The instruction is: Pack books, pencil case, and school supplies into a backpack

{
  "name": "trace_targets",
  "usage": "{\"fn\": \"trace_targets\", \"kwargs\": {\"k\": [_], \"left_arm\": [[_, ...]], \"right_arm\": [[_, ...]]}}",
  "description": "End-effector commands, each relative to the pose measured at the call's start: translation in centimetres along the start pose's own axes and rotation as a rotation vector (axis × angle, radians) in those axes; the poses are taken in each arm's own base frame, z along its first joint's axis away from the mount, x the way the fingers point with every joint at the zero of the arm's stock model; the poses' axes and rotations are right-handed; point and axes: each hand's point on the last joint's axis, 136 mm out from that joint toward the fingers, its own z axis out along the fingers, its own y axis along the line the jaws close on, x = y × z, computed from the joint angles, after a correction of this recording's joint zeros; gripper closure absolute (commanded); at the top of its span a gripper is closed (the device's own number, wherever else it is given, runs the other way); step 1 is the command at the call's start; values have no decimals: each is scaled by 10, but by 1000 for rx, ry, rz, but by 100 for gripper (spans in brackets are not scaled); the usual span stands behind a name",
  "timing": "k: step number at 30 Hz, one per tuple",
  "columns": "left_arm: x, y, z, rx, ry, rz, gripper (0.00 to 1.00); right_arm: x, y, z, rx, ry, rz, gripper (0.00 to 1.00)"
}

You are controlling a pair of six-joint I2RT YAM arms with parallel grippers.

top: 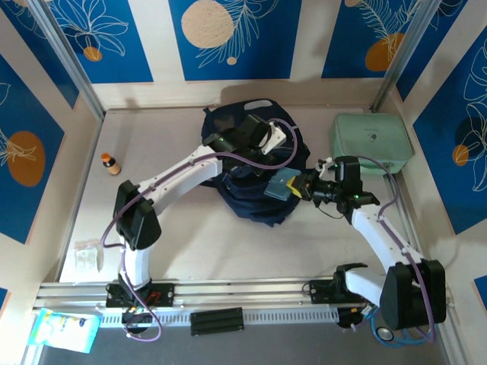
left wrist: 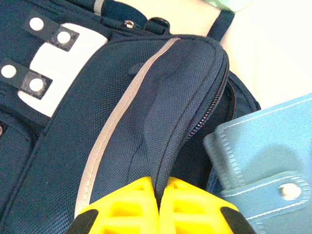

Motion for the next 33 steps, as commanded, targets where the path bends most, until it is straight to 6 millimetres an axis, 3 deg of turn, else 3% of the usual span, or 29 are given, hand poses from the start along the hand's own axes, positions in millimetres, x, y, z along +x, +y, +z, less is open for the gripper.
{"fn": "trace_targets", "kwargs": {"k": [1, 9, 18, 22, 24, 29, 33], "left_arm": [[-47, -8, -37, 53, -184, -28, 98], [-50, -10, -37, 65, -185, -48, 98], [-52, 0, -37, 65, -186, -103, 99], [-53, 2, -38, 76, -190, -121, 99], [-51, 5, -35, 76, -185, -135, 99], [-48, 9, -35, 90, -177, -168, 99], [-47, 12, -35, 93, -181, -175, 99]], "right_arm": [[-20, 28, 8, -44, -77, -3, 98], [-57, 11, 35, 104, -245, 172, 98], [-90, 15, 90, 49, -324, 241, 96], [-96, 19, 109, 25, -313, 262, 89], [-94, 20, 118, 35, -290, 271, 80], [-85, 20, 113, 36, -255, 279, 56], [-77, 19, 89, 59, -265, 275, 52]]}}
